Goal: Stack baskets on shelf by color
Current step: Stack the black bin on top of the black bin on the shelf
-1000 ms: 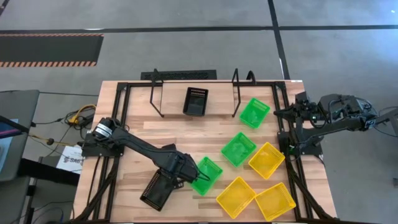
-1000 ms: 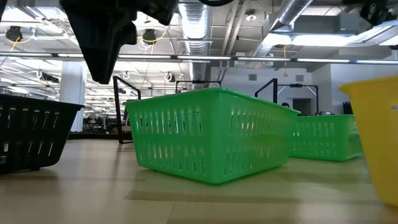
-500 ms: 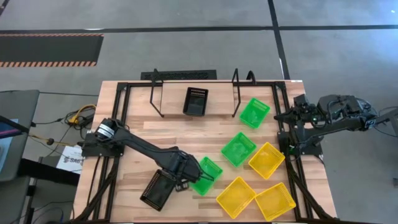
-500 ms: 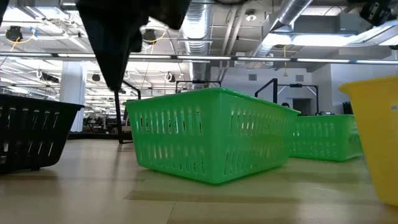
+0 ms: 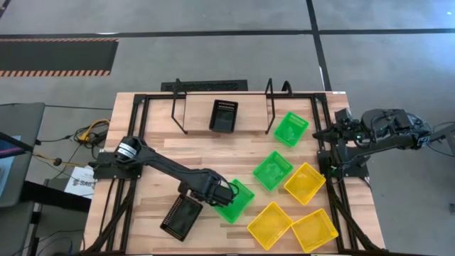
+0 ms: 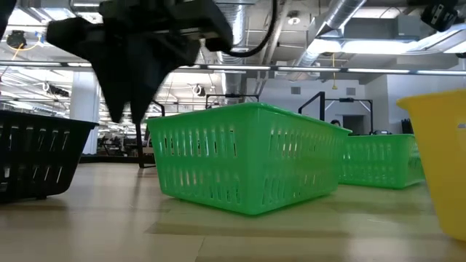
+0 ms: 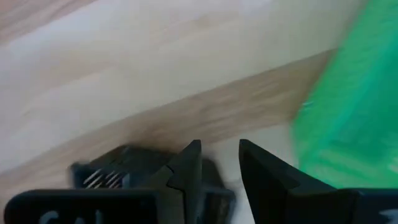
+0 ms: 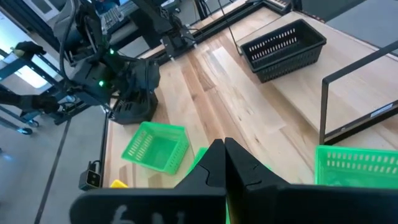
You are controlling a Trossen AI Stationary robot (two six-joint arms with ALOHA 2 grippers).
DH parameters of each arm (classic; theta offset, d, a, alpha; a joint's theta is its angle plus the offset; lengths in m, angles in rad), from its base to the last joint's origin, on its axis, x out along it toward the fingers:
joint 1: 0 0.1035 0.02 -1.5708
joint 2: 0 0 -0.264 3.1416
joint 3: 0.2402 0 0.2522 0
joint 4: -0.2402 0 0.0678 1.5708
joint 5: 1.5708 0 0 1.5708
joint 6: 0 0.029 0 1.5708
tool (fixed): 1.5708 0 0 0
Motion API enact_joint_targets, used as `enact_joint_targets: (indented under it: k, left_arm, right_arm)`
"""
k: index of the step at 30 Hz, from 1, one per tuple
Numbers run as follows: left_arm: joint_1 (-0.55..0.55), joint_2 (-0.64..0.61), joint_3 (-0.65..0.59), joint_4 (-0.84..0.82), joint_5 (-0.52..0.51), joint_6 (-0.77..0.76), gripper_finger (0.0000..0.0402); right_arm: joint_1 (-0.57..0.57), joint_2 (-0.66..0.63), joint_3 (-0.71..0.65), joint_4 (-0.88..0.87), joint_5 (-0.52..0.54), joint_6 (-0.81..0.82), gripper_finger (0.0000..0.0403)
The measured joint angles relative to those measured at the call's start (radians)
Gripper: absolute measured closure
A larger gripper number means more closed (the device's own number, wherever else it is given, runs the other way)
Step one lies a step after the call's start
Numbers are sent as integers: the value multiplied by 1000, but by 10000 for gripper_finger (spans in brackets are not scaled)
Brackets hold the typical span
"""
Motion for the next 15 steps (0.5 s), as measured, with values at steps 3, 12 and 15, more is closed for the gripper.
enact_joint_targets:
  k: [3, 12, 15]
  left_arm:
    - [-15, 0, 0, -51, 56, -10, 305]
    - [-13, 0, 0, -105, 113, 433, 305]
    - [11, 0, 0, -106, 112, 650, 305]
  right_arm:
    - [0, -1, 0, -19, 0, 0, 396]
    - [0, -1, 0, -71, 0, -3, 396]
    - [0, -1, 0, -70, 0, -1, 396]
